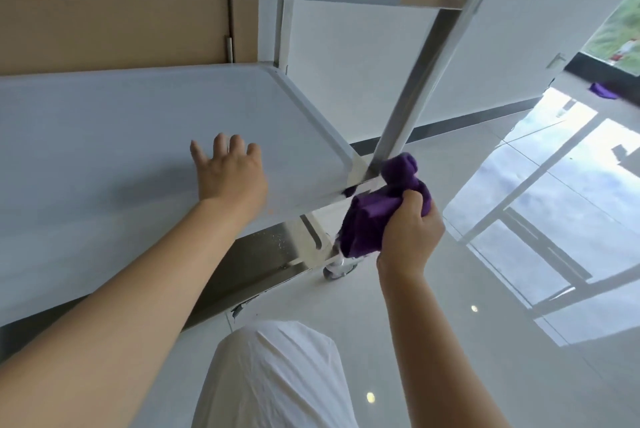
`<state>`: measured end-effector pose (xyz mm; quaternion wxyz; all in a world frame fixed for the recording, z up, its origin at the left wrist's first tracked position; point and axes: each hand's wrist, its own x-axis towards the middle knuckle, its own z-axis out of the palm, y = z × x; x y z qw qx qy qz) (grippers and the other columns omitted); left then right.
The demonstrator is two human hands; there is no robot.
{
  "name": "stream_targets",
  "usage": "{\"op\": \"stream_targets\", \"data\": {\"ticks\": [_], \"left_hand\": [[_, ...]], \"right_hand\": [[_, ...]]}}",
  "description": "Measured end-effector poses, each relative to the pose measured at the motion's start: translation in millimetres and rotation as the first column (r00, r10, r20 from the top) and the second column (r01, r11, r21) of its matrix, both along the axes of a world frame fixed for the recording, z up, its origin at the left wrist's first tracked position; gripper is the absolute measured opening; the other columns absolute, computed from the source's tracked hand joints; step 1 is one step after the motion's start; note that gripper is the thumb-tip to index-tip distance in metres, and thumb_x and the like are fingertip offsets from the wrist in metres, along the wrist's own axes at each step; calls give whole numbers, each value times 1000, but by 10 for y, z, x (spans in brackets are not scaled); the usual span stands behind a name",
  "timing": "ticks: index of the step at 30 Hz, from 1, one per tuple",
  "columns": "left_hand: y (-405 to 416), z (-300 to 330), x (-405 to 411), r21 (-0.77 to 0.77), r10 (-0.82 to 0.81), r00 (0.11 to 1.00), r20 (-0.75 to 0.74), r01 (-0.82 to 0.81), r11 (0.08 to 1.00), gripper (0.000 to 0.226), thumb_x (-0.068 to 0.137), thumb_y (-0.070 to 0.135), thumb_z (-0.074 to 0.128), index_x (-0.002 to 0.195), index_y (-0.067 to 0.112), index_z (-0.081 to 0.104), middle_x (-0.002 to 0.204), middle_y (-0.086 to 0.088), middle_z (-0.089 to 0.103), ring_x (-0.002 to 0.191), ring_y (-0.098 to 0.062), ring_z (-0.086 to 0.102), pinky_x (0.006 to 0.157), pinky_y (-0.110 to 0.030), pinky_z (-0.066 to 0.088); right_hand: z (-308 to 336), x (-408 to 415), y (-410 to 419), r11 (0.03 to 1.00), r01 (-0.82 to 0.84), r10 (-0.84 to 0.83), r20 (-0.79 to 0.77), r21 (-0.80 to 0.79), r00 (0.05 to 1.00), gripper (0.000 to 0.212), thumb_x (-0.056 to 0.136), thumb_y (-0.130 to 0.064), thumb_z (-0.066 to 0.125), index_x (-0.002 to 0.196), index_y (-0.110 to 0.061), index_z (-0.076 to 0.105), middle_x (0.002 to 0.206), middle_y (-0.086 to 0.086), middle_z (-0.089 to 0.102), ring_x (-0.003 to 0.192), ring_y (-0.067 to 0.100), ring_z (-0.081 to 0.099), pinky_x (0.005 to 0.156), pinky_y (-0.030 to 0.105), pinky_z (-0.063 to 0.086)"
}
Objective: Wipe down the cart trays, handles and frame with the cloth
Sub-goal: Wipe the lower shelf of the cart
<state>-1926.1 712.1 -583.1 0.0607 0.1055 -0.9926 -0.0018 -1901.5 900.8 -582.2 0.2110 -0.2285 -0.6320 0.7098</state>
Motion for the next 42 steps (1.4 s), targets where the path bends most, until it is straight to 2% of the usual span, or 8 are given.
{"op": "stream_targets", "data": {"ticks": [4,8,13,18,22,27,31,42], "left_hand": [[404,0,-18,314,-80,995,-64,97,945,41,93,33,38,126,11,47,133,-10,46,124,-26,38,103,-41,27],[587,-137,-42,130,-168,985,-29,170,977,56,95,51,25,137,15,32,146,-7,32,137,-28,23,111,-47,22],[621,-158,-28,68,-156,987,-23,157,985,58,92,54,27,134,14,35,144,-8,35,135,-30,27,106,-46,28],[638,-129,-36,38,-147,989,2,147,988,61,92,55,24,136,14,32,146,-8,33,134,-31,27,105,-46,29],[670,-109,-24,28,-148,989,25,147,989,62,91,56,22,137,14,30,146,-8,31,135,-31,26,105,-46,29],[721,-95,-29,34,-143,989,31,142,989,63,92,55,22,139,13,28,148,-9,29,136,-32,24,107,-47,27],[726,-88,-28,37,-143,989,28,142,989,62,93,55,22,139,14,27,148,-9,28,137,-32,22,107,-47,26],[685,-92,-46,20,-140,989,37,140,990,64,93,55,21,142,14,23,150,-8,25,139,-31,19,108,-46,23]], "right_hand": [[563,-152,96,994,1,-43,-378,-112,925,22,92,-18,46,109,-25,58,100,-5,62,87,4,60,85,28,51],[806,-581,72,931,-351,356,-488,106,797,66,87,-27,40,149,-23,18,150,-3,30,136,15,32,115,38,25],[750,-695,231,898,-350,432,-383,266,817,58,78,4,35,136,-7,34,105,1,53,90,9,51,82,21,47],[831,-861,358,844,-188,361,-273,502,892,37,79,-15,67,97,-35,42,113,0,52,100,9,52,92,29,47],[968,-978,301,848,-38,234,-309,529,922,41,75,-28,74,98,-26,39,101,-10,45,101,14,42,93,30,38],[1117,-1063,225,942,-100,223,-372,321,901,38,74,-18,73,103,-12,48,92,-8,59,83,1,56,76,12,45],[1164,-1151,190,946,-116,226,-361,302,905,10,67,-7,62,64,-13,54,50,-15,50,48,2,46,50,19,42],[872,-1126,119,957,-165,240,-333,239,912,26,67,0,60,51,-16,48,38,-17,44,40,-1,42,44,16,37]]}}
